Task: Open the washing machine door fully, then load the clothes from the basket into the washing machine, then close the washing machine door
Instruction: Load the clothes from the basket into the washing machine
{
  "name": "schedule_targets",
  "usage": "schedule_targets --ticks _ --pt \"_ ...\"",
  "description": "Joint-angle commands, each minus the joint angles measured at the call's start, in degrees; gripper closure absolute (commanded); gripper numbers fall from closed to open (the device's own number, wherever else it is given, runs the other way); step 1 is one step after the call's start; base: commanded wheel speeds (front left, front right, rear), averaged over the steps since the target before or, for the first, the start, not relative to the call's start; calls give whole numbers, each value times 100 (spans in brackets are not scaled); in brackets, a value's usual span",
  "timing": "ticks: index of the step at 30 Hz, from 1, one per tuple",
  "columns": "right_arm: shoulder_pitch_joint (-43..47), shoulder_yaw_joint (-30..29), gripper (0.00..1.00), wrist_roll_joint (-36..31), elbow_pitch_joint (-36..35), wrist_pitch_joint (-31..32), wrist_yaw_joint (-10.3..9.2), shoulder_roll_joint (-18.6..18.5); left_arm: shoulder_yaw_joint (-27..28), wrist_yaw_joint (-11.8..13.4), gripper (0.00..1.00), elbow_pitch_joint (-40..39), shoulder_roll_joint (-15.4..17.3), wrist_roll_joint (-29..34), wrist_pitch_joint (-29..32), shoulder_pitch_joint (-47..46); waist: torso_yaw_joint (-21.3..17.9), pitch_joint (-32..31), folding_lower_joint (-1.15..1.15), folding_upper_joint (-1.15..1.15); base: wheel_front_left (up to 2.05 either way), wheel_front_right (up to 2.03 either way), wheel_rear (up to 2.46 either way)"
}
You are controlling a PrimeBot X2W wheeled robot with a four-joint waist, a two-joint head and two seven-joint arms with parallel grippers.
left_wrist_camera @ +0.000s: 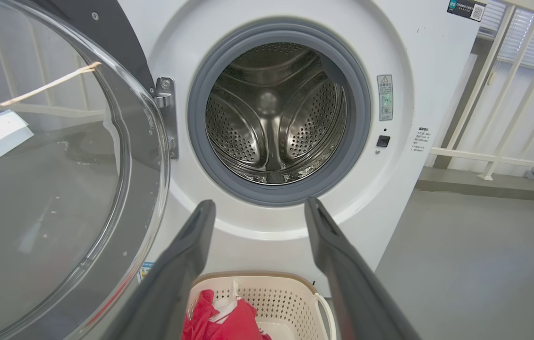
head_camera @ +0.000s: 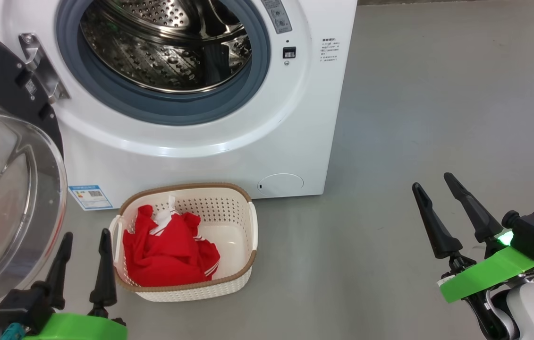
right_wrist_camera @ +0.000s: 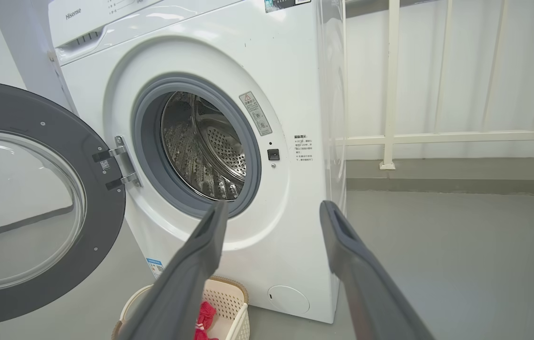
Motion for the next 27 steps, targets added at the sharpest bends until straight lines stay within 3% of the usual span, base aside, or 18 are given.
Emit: schedule_targets --ticks 1,27 --pt "54 87 0 -15 -152 -69 9 -60 223 -52 0 -117 93 81 -53 -89 3 -4 0 0 0 0 0" --pt "54 80 0 -21 -192 -69 9 -62 364 -184 0 -111 -13 208 -53 -89 42 12 0 0 0 0 0"
